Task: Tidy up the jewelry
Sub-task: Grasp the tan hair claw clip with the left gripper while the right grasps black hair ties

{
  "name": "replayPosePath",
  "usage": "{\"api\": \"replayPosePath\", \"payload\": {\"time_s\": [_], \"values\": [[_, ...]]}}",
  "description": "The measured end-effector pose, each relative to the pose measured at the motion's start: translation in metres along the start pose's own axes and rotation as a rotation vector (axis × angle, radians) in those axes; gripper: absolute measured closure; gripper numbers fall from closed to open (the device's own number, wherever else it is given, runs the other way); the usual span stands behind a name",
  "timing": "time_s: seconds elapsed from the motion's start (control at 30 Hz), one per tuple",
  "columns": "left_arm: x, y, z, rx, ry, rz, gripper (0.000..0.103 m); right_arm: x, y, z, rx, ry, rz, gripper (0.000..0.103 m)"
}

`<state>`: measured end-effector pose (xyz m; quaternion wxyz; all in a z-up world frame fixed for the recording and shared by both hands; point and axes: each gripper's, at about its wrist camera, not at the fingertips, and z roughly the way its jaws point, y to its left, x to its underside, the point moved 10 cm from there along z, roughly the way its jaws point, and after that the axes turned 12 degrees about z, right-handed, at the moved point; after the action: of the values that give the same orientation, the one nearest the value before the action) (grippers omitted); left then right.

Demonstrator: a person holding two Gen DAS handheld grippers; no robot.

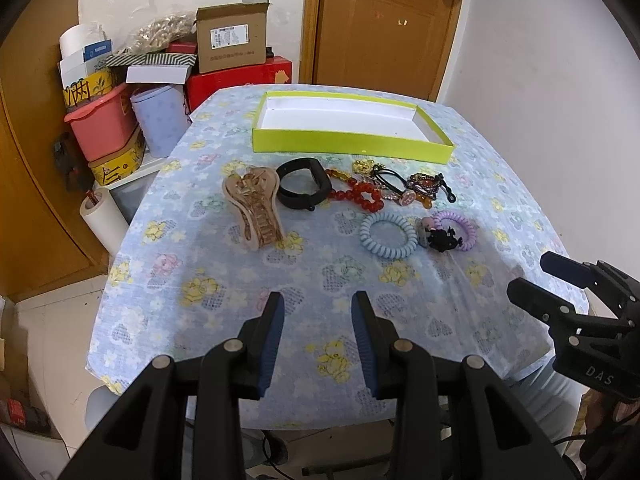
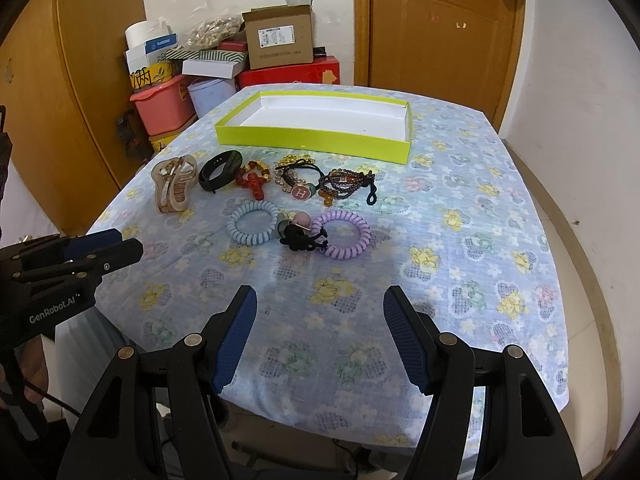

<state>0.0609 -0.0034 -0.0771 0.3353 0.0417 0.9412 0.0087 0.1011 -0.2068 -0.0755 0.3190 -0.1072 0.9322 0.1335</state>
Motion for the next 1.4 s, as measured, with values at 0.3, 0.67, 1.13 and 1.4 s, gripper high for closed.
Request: {"api": "replayPosePath", "payload": {"time_s": [0.3, 0.67, 1.13, 1.4], "values": [[-0.01, 0.02, 0.001, -0.037, -0.041, -0.044, 0.067, -0.007, 0.001, 0.01, -0.046, 0.007, 0.0, 0.037], [-0.027, 0.053, 0.026, -0.053, -0.032, -0.126, 0.05, -0.028, -0.003, 0.032, -0.093, 0.023, 0.008, 0.037], [-0.046, 0.064, 0.07, -0.101, 0.008, -0.139, 0.049, -0.034, -0.003, 0.059, -0.137, 0.04, -0.064, 0.037], [-0.044, 0.07, 0.082, -0.105, 0.023, -0.138, 0.076, -0.033, 0.016, 0.061, -0.197, 0.029, -0.151, 0.044]]}}
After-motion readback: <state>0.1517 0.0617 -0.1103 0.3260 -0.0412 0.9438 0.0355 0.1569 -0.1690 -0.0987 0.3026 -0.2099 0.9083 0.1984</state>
